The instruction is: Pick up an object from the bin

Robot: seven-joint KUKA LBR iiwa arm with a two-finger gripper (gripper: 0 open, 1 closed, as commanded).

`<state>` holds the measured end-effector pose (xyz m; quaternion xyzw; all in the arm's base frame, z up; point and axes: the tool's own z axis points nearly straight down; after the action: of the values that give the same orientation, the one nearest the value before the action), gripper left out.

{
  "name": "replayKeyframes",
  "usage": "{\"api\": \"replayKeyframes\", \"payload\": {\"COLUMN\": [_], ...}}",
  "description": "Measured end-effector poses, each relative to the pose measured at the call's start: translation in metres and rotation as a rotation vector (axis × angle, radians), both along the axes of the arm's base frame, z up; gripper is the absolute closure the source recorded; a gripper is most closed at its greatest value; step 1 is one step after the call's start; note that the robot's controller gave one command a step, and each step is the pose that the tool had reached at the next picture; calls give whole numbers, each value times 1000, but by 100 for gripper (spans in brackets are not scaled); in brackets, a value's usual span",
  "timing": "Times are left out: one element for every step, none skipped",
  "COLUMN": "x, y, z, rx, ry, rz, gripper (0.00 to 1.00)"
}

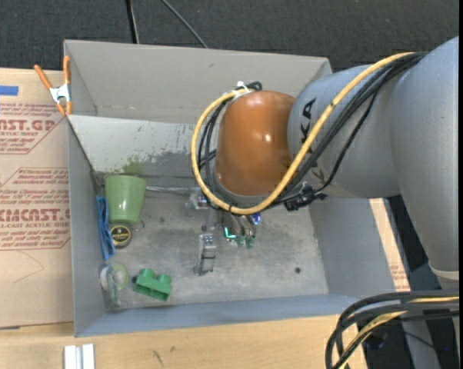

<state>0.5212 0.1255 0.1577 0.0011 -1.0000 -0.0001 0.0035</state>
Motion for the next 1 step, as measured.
{"api": "replayKeyframes", "payload": {"x": [-26], "y": [50], "z": [-80], "rx": [0], "ry": [2], "rz": [30], "gripper": [0]}}
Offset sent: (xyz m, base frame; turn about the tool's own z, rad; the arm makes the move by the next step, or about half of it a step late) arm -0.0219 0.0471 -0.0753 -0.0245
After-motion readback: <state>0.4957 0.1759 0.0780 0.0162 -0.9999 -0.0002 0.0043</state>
